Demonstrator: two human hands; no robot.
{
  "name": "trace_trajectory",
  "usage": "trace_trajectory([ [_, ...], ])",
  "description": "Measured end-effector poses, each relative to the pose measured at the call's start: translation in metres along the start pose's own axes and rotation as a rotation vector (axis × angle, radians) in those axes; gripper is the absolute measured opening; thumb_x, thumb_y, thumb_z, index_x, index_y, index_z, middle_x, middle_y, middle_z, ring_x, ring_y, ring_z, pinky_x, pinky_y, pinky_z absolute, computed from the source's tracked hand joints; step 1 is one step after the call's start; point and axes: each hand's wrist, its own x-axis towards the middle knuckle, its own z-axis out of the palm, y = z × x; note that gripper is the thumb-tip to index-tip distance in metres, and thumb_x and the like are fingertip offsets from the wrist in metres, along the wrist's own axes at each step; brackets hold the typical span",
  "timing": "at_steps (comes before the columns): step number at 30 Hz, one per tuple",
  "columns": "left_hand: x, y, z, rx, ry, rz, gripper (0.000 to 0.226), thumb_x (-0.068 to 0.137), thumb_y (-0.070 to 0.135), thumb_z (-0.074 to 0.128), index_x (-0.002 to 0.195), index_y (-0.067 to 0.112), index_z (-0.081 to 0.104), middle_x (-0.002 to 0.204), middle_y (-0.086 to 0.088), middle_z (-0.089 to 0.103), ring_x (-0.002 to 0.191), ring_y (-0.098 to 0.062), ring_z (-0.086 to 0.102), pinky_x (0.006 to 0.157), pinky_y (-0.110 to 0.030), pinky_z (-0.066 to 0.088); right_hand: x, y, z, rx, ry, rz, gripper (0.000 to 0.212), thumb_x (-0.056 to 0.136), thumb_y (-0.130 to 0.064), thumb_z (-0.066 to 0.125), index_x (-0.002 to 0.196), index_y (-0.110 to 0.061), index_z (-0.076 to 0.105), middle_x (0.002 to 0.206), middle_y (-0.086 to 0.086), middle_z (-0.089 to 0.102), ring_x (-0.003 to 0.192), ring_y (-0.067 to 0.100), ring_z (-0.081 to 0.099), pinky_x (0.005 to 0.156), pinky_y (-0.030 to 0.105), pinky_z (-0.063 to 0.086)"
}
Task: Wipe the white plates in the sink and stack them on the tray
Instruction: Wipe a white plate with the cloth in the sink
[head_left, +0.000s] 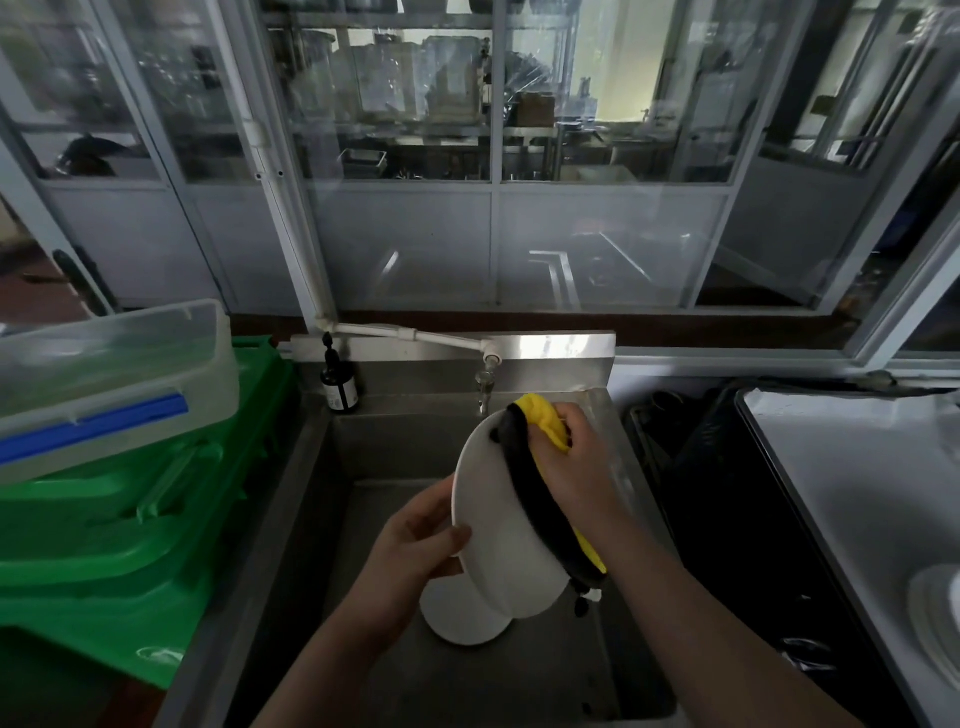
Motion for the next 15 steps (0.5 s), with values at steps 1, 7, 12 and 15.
trace_trajectory([
  [1, 0.000, 0.001, 0.000, 0.010, 0.008, 0.006, 0.057, 0.070, 0.035, 0.076, 0.126, 0.037, 0.067, 0.127, -0.001, 0.069, 0.116, -0.023, 0.066, 0.077, -0.036, 0.056, 0.003, 0.004, -0.001, -0.015, 0.030, 0.036, 0.009, 0.094, -0.034, 0.062, 0.090, -0.026, 0.058, 0.078, -0.012, 0.059, 0.073, -0.006, 0.056, 0.062, 0.006, 0.040],
  [7, -0.003, 0.006, -0.001, 0.003, 0.034, 0.024, 0.064, 0.074, 0.025, 0.076, 0.136, 0.027, 0.059, 0.127, 0.000, 0.069, 0.115, -0.023, 0.067, 0.082, -0.043, 0.060, 0.006, 0.035, -0.009, -0.061, 0.106, 0.254, 0.017, 0.091, -0.040, 0.060, 0.088, -0.023, 0.059, 0.082, -0.006, 0.063, 0.082, 0.015, 0.061, 0.067, 0.031, 0.044],
  [12, -0.002, 0.006, -0.005, -0.001, 0.057, 0.045, 0.057, 0.087, 0.001, 0.067, 0.138, 0.022, 0.056, 0.127, 0.001, 0.069, 0.115, -0.021, 0.067, 0.076, -0.033, 0.059, -0.010, 0.052, -0.013, -0.104, 0.022, 0.396, 0.025, 0.088, -0.044, 0.065, 0.096, -0.021, 0.061, 0.090, -0.004, 0.064, 0.084, 0.013, 0.060, 0.070, 0.032, 0.047],
  [15, -0.002, 0.007, -0.006, 0.007, 0.072, 0.050, 0.055, 0.089, -0.006, 0.063, 0.137, 0.021, 0.057, 0.125, 0.003, 0.070, 0.113, -0.019, 0.068, 0.076, -0.034, 0.060, -0.024, 0.061, -0.011, -0.095, -0.032, 0.455, 0.035, 0.082, -0.056, 0.067, 0.099, -0.026, 0.061, 0.094, -0.005, 0.066, 0.086, 0.013, 0.063, 0.075, 0.035, 0.053],
])
